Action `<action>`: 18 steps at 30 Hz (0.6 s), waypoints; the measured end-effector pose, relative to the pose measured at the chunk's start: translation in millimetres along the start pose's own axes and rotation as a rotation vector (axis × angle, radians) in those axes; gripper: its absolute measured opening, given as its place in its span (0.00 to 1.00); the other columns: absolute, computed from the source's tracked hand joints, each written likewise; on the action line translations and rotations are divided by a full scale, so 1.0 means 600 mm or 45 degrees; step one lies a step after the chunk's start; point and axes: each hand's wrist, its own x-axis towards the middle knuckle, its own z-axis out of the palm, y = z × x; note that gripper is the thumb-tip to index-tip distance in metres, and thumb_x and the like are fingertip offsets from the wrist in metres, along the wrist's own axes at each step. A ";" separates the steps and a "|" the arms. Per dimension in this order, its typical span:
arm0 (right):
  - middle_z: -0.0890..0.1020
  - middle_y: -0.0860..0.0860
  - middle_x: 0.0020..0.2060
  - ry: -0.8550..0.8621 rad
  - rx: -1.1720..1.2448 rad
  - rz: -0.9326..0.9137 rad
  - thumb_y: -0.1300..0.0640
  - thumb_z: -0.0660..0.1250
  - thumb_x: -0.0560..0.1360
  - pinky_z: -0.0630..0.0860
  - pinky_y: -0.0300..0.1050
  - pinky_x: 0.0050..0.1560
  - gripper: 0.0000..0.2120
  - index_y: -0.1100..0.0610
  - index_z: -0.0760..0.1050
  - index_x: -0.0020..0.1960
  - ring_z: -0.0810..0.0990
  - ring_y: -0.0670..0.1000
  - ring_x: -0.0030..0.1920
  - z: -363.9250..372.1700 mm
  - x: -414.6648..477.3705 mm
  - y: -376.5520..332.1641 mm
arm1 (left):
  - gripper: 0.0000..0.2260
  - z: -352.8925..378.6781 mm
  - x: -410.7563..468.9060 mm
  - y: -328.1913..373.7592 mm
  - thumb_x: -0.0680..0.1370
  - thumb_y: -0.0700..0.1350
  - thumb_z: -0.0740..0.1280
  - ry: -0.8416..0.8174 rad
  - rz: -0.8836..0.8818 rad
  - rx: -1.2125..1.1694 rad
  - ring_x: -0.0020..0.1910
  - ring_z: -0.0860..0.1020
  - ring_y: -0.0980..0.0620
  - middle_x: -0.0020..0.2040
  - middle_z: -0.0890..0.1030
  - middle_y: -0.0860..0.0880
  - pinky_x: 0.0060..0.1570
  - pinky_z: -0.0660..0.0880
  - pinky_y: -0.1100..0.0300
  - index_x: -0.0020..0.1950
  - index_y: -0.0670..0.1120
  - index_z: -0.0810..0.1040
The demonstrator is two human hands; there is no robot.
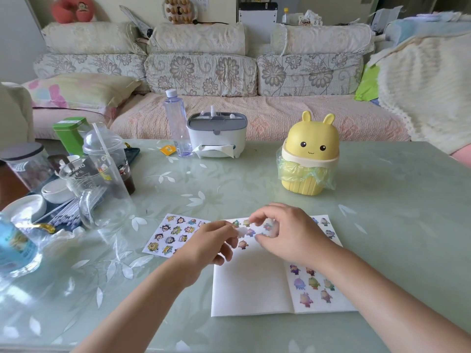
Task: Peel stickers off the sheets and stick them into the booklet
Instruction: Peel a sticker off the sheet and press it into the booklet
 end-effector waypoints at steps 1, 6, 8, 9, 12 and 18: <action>0.79 0.36 0.46 -0.006 0.007 -0.051 0.52 0.76 0.69 0.68 0.33 0.42 0.11 0.41 0.80 0.49 0.75 0.34 0.40 0.004 0.001 -0.005 | 0.06 -0.002 -0.001 -0.002 0.78 0.44 0.67 -0.004 -0.028 -0.062 0.31 0.73 0.49 0.37 0.76 0.49 0.34 0.66 0.60 0.48 0.43 0.81; 0.78 0.36 0.43 0.023 0.060 -0.121 0.50 0.76 0.72 0.67 0.37 0.36 0.05 0.44 0.80 0.40 0.77 0.44 0.34 0.021 0.005 -0.027 | 0.09 -0.014 -0.013 -0.002 0.79 0.42 0.61 -0.139 -0.134 -0.300 0.30 0.71 0.50 0.36 0.75 0.48 0.30 0.65 0.61 0.43 0.46 0.79; 0.79 0.36 0.34 0.002 0.183 0.003 0.51 0.74 0.74 0.67 0.35 0.34 0.05 0.46 0.80 0.40 0.77 0.42 0.30 0.022 0.010 -0.034 | 0.09 -0.020 -0.017 -0.002 0.80 0.45 0.60 -0.205 -0.163 -0.331 0.30 0.71 0.51 0.37 0.74 0.49 0.30 0.65 0.61 0.42 0.47 0.76; 0.80 0.38 0.30 -0.035 0.260 0.084 0.52 0.74 0.75 0.68 0.34 0.33 0.05 0.47 0.80 0.41 0.77 0.41 0.29 0.022 0.013 -0.038 | 0.09 -0.025 -0.017 -0.002 0.80 0.48 0.59 -0.230 -0.166 -0.358 0.31 0.72 0.50 0.38 0.74 0.49 0.30 0.65 0.61 0.42 0.47 0.75; 0.82 0.46 0.33 -0.192 0.611 0.313 0.55 0.73 0.76 0.69 0.39 0.32 0.04 0.53 0.80 0.44 0.79 0.46 0.29 0.023 0.021 -0.047 | 0.18 -0.043 -0.015 -0.002 0.80 0.60 0.57 -0.247 -0.127 -0.571 0.33 0.73 0.48 0.39 0.76 0.48 0.32 0.64 0.57 0.46 0.47 0.77; 0.79 0.50 0.36 -0.455 1.051 0.616 0.57 0.68 0.79 0.62 0.38 0.24 0.06 0.59 0.79 0.52 0.75 0.49 0.29 0.017 0.024 -0.045 | 0.06 -0.050 -0.027 -0.001 0.80 0.48 0.67 0.109 0.201 0.040 0.35 0.77 0.53 0.41 0.82 0.52 0.31 0.64 0.63 0.50 0.47 0.81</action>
